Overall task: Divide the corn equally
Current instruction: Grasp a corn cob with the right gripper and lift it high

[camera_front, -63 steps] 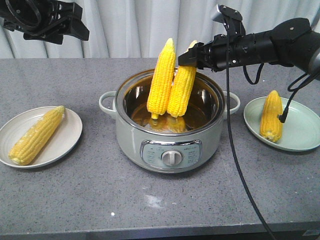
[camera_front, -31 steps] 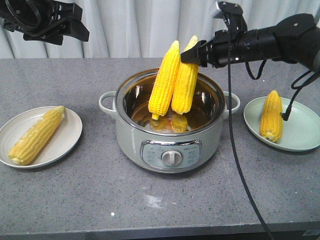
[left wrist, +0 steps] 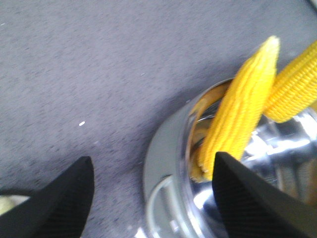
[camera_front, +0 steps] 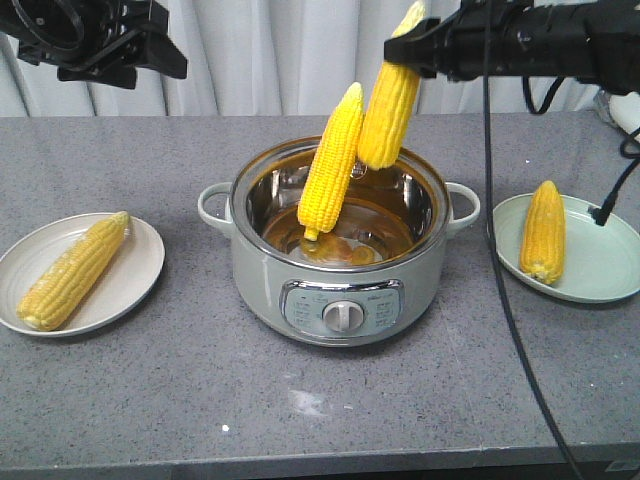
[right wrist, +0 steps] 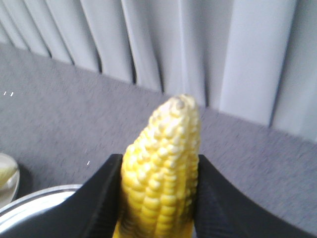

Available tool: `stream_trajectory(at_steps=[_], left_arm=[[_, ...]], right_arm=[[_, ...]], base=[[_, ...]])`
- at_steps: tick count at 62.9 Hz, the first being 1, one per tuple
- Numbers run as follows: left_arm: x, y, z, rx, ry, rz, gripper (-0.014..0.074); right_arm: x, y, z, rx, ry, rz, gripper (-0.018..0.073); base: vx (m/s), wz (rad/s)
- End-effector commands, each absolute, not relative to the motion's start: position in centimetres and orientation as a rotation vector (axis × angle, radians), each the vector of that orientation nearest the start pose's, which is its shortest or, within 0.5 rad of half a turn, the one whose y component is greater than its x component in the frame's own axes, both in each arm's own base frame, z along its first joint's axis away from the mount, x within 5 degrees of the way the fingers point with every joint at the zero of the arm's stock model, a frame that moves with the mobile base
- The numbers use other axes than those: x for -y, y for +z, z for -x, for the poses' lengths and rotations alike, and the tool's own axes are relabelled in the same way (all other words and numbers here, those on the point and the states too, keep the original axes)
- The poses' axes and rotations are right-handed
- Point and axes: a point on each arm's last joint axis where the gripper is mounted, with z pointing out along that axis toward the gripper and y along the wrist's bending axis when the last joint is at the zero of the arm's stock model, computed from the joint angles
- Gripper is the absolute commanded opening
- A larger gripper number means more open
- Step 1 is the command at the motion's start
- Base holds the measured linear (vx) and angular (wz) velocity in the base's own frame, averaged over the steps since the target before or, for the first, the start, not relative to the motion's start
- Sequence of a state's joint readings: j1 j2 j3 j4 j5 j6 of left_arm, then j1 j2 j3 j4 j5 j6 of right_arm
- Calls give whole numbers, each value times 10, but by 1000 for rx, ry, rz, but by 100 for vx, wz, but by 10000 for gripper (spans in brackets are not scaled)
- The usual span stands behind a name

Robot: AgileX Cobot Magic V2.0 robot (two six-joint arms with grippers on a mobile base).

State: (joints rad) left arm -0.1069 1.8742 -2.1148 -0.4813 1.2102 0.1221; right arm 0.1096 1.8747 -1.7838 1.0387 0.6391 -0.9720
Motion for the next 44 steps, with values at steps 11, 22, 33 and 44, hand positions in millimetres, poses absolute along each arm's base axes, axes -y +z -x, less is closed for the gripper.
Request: stream_trajectory(at_steps=[11, 22, 33, 44], left_arm=[[104, 473, -385, -2024, -927, -287, 490], [127, 483, -383, -1890, -970, -322, 470], [157, 486, -384, -1782, -1024, -359, 467], [187, 486, -386, -1741, -1081, -444, 468]], right_arm=[[-71, 483, -375, -1559, 455, 417, -6], [-55, 531, -317, -1462, 386, 480, -6], [-46, 562, -268, -1385, 279, 505, -6], [-42, 571, -248, -1384, 214, 502, -6]], base=[[0, 0], [0, 0], [0, 0], [0, 0]])
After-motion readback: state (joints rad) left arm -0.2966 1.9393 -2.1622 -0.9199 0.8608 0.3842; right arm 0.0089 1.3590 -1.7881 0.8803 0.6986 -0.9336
